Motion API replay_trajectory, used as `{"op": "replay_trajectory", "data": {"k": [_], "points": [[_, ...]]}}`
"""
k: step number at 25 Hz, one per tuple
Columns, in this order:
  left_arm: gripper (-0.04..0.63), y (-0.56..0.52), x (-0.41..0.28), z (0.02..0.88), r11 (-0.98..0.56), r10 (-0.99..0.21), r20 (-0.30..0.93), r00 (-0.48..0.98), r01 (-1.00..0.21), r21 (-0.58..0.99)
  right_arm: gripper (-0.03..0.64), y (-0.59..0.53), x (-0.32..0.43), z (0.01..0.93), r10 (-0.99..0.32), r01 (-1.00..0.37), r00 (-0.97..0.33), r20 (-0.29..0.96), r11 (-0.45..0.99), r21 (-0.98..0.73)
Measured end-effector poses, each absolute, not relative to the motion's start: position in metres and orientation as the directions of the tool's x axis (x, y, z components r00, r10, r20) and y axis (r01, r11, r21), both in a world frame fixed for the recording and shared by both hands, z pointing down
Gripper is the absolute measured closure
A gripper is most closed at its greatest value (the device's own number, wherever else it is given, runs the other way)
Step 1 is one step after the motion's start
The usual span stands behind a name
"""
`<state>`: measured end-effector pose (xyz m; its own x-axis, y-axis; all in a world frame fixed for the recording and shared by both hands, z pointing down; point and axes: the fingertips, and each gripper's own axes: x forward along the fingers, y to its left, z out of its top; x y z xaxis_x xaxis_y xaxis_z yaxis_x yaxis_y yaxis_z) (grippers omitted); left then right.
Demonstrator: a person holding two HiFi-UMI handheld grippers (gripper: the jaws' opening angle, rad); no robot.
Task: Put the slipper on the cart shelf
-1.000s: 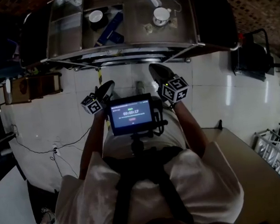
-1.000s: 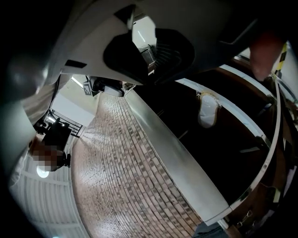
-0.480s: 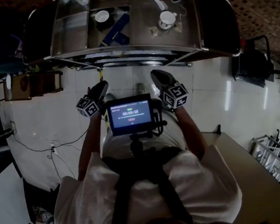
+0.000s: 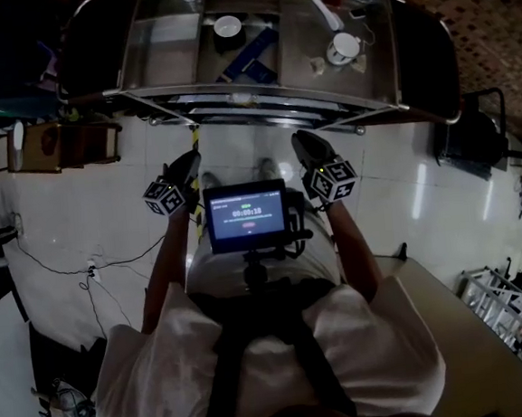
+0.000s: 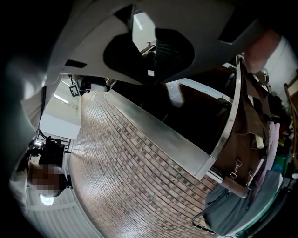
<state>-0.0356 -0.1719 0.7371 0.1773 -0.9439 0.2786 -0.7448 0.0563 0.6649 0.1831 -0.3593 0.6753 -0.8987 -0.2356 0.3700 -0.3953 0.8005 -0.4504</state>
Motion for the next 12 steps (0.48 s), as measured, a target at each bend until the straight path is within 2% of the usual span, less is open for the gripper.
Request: {"op": "replay_trajectory", "data": {"k": [8, 12], "points": [[0.565, -0.144, -0.104, 0.759, 0.084, -0.936, 0.306, 0.172, -0.736, 0.671, 0.52, -0.334, 0.141, 0.7, -0.277, -0.467, -0.852, 0.445, 0.785, -0.406], [0.565, -0.154, -0.11, 0.752, 0.073, -0.938, 0.297, 0.178, -0.738, 0.671, 0.52, -0.337, 0.141, 0.698, -0.299, -0.492, -0.838, 0.457, 0.777, -0.393]]}}
